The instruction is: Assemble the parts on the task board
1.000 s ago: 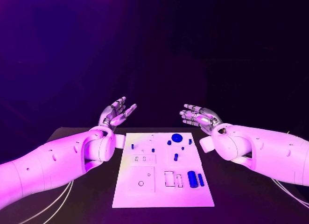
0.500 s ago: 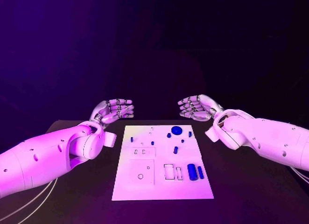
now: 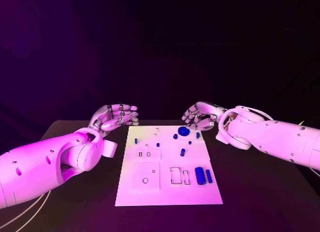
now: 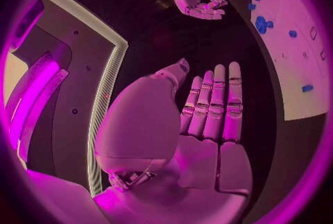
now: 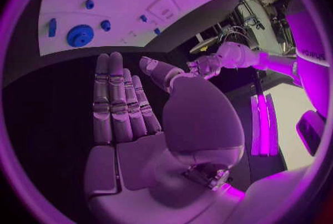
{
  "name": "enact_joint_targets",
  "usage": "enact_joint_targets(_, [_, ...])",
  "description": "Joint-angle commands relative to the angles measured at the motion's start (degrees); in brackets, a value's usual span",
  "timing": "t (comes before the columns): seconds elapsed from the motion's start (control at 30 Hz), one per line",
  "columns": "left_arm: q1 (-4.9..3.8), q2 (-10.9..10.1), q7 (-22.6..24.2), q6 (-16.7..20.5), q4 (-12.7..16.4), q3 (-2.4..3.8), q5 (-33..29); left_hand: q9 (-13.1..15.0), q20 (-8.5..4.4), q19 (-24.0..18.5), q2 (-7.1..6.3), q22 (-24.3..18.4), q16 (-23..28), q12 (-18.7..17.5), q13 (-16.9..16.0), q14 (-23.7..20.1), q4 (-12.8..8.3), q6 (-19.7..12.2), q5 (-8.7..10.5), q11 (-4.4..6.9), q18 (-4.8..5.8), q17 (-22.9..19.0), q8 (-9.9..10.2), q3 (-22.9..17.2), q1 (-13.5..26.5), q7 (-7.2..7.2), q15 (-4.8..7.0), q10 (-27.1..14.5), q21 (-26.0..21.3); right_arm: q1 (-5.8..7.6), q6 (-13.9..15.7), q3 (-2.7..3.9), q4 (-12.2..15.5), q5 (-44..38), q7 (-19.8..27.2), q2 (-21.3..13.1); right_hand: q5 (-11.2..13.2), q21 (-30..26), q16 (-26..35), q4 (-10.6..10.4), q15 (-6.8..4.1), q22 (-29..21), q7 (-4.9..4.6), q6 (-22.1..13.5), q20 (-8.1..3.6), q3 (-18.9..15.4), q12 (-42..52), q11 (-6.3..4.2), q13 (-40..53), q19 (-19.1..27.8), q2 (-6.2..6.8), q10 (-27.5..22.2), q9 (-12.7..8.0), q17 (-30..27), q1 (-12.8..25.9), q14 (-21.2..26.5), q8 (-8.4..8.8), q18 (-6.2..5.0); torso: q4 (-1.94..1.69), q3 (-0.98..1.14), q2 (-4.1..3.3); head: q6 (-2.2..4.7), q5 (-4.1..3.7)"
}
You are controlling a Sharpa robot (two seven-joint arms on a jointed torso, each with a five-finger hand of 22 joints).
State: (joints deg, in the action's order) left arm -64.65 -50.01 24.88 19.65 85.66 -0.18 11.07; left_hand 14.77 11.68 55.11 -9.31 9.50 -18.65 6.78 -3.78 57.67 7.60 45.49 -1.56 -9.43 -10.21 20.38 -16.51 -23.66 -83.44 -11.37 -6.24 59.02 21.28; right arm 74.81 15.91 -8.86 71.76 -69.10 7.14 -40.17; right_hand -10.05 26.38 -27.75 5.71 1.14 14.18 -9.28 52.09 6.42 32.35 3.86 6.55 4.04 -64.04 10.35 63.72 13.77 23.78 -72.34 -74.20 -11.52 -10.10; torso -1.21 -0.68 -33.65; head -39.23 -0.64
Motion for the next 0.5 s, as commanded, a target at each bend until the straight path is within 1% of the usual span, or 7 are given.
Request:
enact_joint_targets(0.03, [-0.1,-0.89,-0.07,-0.3,2.01,0.19,0.06,0.74,-0.43,2.34,-0.78,1.7,-1.26,-0.93,-0.11,1.18,0.32,0.74,-1.32,0.46,-0.11,1.54,0.24,-2.16,0.98,-0.53,0.32,1.69,1.86,0.38,-0.95,0.04,0.02,-5.19,-2.01,0.49,0.79,7.78,-10.85,-0.43,-0.62,4.5,-0.06,3.1,-1.18,-2.05,-0.07,-0.97,1.64,-5.37,1.46,3.6,1.42,7.29,-0.18,-5.63,0.17,-0.17,-0.4,-0.04,-1.4,0.19,-0.2])
enact_joint_targets(0.1, [-0.11,-1.61,-0.11,-0.36,3.39,0.29,0.06,0.71,-0.81,2.77,-0.87,2.87,-2.17,-1.5,-0.14,1.47,-0.1,0.87,-1.32,0.52,-0.03,2.73,0.5,-2.49,1.5,-0.5,0.5,1.96,3.79,0.58,-1.24,0.05,-0.11,-8.13,-3.33,0.88,0.52,9.83,-13.98,-0.78,-0.7,6.1,0.13,3.31,-1.18,-1.39,-0.12,-1.11,1.93,-5.77,1.62,3.24,1.84,9.49,-0.03,-6.37,0.31,-0.16,-0.56,-0.08,-1.81,0.23,-0.35])
enact_joint_targets(0.13, [-0.11,-2.02,-0.12,-0.41,4.15,0.35,0.06,0.7,-0.95,2.96,-0.92,3.39,-2.64,-1.7,-0.15,1.59,-0.28,0.89,-1.29,0.56,-0.01,3.24,0.62,-2.58,1.7,-0.51,0.58,2.06,4.64,0.67,-1.39,0.05,-0.25,-9.54,-4.01,1.14,0.34,14.49,-19.55,-1.09,-0.79,11.11,0.29,3.37,-1.2,-0.85,-0.12,-1.15,2.2,-7.26,1.98,2.76,2.3,14.36,0.22,-7.66,0.44,0.34,-0.66,-0.1,-2.06,0.27,-0.39])
enact_joint_targets(0.17, [-0.13,-2.53,-0.15,-0.51,5.16,0.44,0.06,0.68,-1.21,2.85,-0.98,4.71,-3.79,-2.2,-0.18,1.35,-0.73,0.97,-1.29,0.61,0.09,4.58,0.89,-2.83,2.16,-0.51,0.71,2.24,6.69,0.75,-1.41,0.05,-0.55,-11.17,-4.86,1.54,0.35,22.1,-26.58,-1.38,-0.7,20.33,0.33,3.36,-1.21,-0.42,-0.1,-1.09,2.42,-9.92,2.22,2.16,2.71,21.45,0.39,-9.1,0.53,1.53,-0.74,-0.12,-2.37,0.42,-0.4])
enact_joint_targets(0.27, [-0.16,-3.38,-0.21,-0.69,6.97,0.68,0.04,0.67,-1.51,2.01,-0.99,7.39,-6.63,-2.86,-0.22,0.56,-1.52,1.07,-1.25,0.64,0.17,7.35,1.4,-3.27,3.0,-0.51,0.89,2.39,10.73,0.86,-0.92,0.06,-1.39,-13.69,-6.14,2.43,0.13,31.16,-35.75,-1.86,-0.61,31.36,0.31,3.4,-1.1,0.69,-0.03,-1.05,3.0,-12.41,2.41,1.64,3.68,30.74,0.42,-10.51,0.58,2.91,-0.98,-0.15,-3.04,0.68,-0.56])
enact_joint_targets(0.4, [-0.18,-4.03,-0.28,-0.93,8.54,0.99,0.0,0.7,-1.56,1.15,-0.94,9.13,-8.66,-2.96,-0.22,-0.08,-1.93,1.11,-1.3,0.64,0.13,9.09,1.7,-3.56,3.53,-0.52,0.94,2.28,13.32,0.91,-0.57,0.06,-2.4,-15.34,-7.1,3.48,-0.47,39.41,-42.58,-2.32,-0.59,41.79,0.35,3.44,-0.93,1.58,-0.04,-1.05,3.48,-15.06,2.72,1.44,4.7,37.98,0.64,-11.5,0.51,4.31,-1.24,-0.13,-3.74,0.87,-0.72])
enact_joint_targets(0.5, [-0.2,-4.44,-0.32,-1.04,9.61,1.24,-0.02,0.77,-1.53,0.04,-0.92,10.75,-10.57,-2.95,-0.24,-0.74,-2.27,1.23,-1.29,0.66,0.06,10.59,1.94,-3.88,4.01,-0.51,0.99,2.23,15.69,0.89,-0.39,0.06,-3.34,-16.02,-7.8,4.49,-0.54,42.28,-44.95,-2.54,-0.5,45.45,0.32,3.24,-0.82,2.07,-0.06,-1.01,3.69,-15.8,2.77,1.28,5.25,40.4,0.68,-11.74,0.54,4.78,-1.4,-0.12,-4.23,1.02,-0.74])
